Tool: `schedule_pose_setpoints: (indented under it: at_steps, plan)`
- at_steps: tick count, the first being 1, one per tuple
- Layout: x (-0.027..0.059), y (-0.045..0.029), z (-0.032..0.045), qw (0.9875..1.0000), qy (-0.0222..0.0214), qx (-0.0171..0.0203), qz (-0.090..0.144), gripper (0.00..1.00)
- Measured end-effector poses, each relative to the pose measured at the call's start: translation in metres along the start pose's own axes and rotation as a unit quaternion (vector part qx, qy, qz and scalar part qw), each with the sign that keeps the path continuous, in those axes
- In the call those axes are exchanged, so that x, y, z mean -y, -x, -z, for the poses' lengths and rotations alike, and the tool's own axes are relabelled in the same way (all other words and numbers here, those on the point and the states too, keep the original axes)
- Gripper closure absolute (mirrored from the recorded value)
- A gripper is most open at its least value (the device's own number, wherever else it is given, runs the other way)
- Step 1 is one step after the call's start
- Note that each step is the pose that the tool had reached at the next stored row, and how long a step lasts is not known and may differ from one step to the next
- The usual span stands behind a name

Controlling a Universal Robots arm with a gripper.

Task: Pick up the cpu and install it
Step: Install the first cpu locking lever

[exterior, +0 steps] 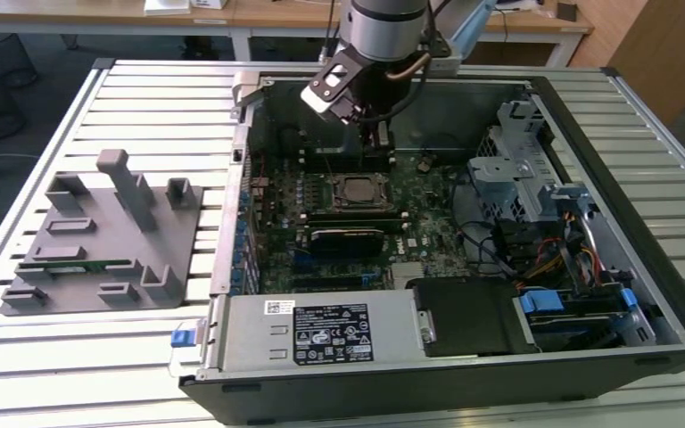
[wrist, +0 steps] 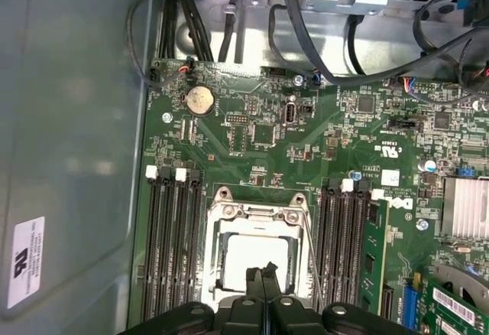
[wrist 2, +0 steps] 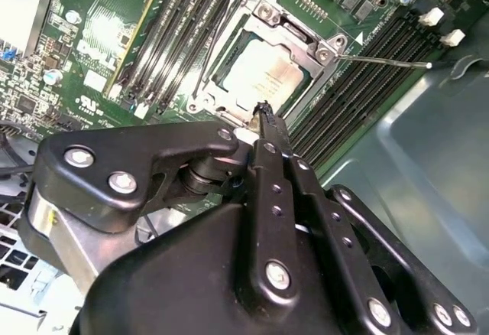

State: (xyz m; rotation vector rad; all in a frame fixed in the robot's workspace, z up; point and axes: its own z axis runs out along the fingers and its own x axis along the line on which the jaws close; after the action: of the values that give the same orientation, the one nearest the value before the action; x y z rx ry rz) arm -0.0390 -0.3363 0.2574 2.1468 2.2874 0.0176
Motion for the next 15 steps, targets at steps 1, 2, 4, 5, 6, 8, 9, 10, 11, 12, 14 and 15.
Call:
schedule_pose_setpoints:
  at_steps: [1, 2, 4, 5, 6, 8, 9, 10, 11, 12, 14, 15]
  plan:
    - [0.0, 0.0, 0.001, 1.0, 0.0, 0.0, 0.0, 0.89]
    - [0.0, 0.0, 0.002, 1.0, 0.0, 0.0, 0.0, 0.89]
    - [0.0, 0.0, 0.0039, 1.0, 0.0, 0.0, 0.0, 0.89]
    - [-0.0001, 0.0, 0.0046, 1.0, 0.0, 0.0, 0.0, 0.89]
    - [-0.0001, 0.0, 0.0051, 1.0, 0.0, 0.0, 0.0, 0.89]
    - [-0.0001, 0.0, 0.0061, 1.0, 0.0, 0.0, 0.0, 0.89]
    - [-0.0001, 0.0, 0.0065, 1.0, 0.0, 0.0, 0.0, 0.89]
    - [-0.0001, -0.0001, 0.0065, 1.0, 0.0001, -0.0001, 0.0, 0.89]
    - [-0.0001, -0.0001, 0.0065, 1.0, 0.0001, -0.0002, 0.0, 0.89]
    - [-0.0001, -0.0001, 0.0067, 1.0, 0.0001, -0.0001, 0.0, 0.89]
    - [-0.0001, 0.0, 0.007, 1.0, 0.0, 0.0, 0.0, 0.89]
    - [-0.0001, 0.0, 0.0075, 1.0, -0.0001, 0.0002, 0.0, 0.89]
